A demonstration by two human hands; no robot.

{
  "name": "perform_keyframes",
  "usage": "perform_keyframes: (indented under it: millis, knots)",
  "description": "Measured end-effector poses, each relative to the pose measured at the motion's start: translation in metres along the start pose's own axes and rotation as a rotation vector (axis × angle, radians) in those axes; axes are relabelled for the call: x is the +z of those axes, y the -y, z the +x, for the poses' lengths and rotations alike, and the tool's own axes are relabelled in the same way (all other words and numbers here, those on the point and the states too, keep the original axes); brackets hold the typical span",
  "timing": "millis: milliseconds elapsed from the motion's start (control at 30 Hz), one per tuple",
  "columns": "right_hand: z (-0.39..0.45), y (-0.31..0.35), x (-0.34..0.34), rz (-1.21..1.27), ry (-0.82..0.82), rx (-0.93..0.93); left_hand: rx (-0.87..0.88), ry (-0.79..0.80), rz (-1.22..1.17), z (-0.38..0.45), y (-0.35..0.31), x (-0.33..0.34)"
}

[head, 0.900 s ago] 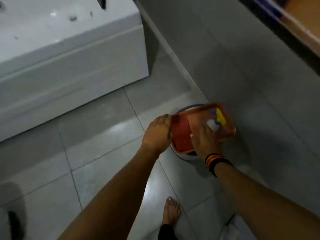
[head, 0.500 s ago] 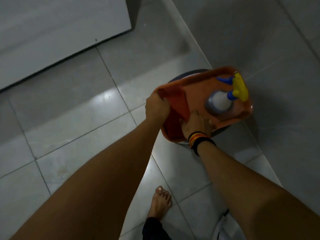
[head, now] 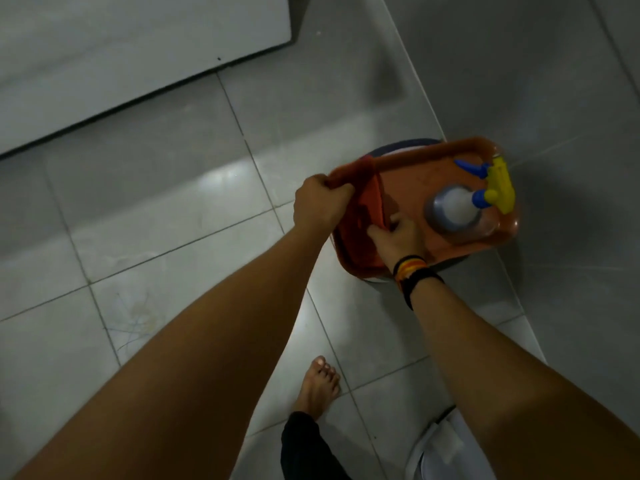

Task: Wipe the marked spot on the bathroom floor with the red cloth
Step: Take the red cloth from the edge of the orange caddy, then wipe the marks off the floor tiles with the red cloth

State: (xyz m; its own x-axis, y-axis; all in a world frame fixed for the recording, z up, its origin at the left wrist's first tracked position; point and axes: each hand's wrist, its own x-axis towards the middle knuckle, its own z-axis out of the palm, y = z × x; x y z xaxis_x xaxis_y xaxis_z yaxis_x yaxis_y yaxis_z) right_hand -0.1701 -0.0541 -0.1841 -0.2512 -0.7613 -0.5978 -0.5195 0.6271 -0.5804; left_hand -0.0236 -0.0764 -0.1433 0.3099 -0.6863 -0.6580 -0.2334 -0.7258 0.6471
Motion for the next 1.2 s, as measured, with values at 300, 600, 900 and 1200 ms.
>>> perform_keyframes:
  millis: [300,600,900,1200]
  knots:
    - [-0.125,0.048,0.064,-0.054,0.251,-0.192,-0.194,-0.081,-0.158,-0.099,0.13,-0.173]
    - [-0.245,-0.008,0.247,-0.518,0.528,-0.235,-0.519,-0.094,-0.58,-0.193,0.382,-0.239]
    - [-0.26,-0.071,0.422,-0.874,0.486,-0.357,-0.557,-0.087,-0.803,-0.168,0.56,-0.224]
    - [-0.207,-0.213,0.509,-0.822,0.297,-0.433,-0.318,-0.326,0.004,-0.11,0.678,-0.153]
